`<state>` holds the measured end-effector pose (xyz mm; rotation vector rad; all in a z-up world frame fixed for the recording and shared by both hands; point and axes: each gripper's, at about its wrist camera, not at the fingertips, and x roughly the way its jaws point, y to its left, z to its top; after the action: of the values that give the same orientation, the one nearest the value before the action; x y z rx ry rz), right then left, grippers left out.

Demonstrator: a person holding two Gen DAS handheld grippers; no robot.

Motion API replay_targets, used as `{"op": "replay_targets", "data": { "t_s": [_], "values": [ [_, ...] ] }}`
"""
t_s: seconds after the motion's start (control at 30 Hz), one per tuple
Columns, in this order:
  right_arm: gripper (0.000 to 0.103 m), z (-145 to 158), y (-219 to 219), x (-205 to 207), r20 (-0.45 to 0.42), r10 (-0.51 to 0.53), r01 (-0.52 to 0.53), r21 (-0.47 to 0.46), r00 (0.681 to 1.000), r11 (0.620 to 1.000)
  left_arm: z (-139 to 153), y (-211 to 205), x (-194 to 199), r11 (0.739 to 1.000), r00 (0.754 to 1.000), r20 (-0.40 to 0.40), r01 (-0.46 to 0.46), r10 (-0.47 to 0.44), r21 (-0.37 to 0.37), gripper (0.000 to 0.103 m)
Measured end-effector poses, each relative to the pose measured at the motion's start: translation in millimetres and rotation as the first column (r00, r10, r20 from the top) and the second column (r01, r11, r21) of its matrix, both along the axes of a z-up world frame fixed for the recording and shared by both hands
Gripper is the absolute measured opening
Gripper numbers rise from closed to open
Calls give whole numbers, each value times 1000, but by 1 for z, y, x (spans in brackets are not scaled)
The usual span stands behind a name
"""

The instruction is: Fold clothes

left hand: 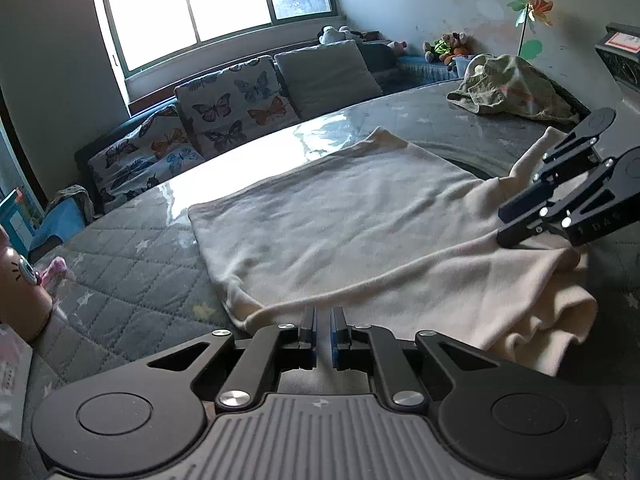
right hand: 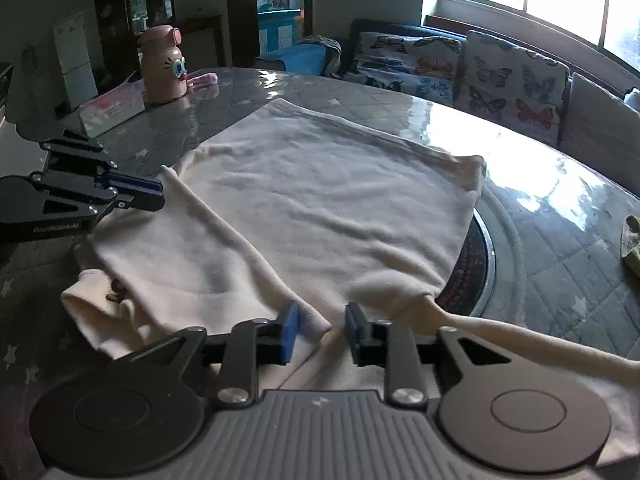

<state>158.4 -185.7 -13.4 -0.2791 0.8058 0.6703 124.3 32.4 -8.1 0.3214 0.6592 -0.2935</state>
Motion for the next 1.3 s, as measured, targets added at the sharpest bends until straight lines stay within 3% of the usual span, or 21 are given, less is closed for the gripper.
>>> {"op": "replay_targets", "data": {
  "t_s": [0.03,0.13,0.37,0.5,0.57,0.73,1.07,1.17,1.3],
  "values": [
    [16,0,0,-1,-5,4,-4,4,1000,1000,0,0,1,1000,1000,2,0,0,1,10],
    [7,6,3,-5,29,14,-14,-7,999,1000,-2,1,4,1000,1000,-5,-6,6,11,10],
    [5,30,10,-1,164,-12,11,10,986,1000,-8,6,9,999,999,-4,-38,38,30,12],
    [7,11,16,11,96,-18,22,-43,995,999,-10,6,9,999,999,7,-38,38,38,12],
    [14,4,15,10,96,-16,24,-80,995,997,-10,6,9,998,999,8,-37,37,40,12],
    [17,20,7,-3,102,12,-9,-27,995,1000,1,0,4,999,998,42,-38,36,25,12],
    [19,3,2,-22,23,31,-30,-29,999,999,-2,-17,15,998,999,35,23,-25,50,13],
    [23,3,1,-23,22,30,-30,-28,999,999,-4,-13,17,998,999,34,18,-20,66,30],
    [24,2,1,-23,23,30,-29,-28,999,999,-6,-9,16,997,999,36,18,-21,79,31]
  ]
}}
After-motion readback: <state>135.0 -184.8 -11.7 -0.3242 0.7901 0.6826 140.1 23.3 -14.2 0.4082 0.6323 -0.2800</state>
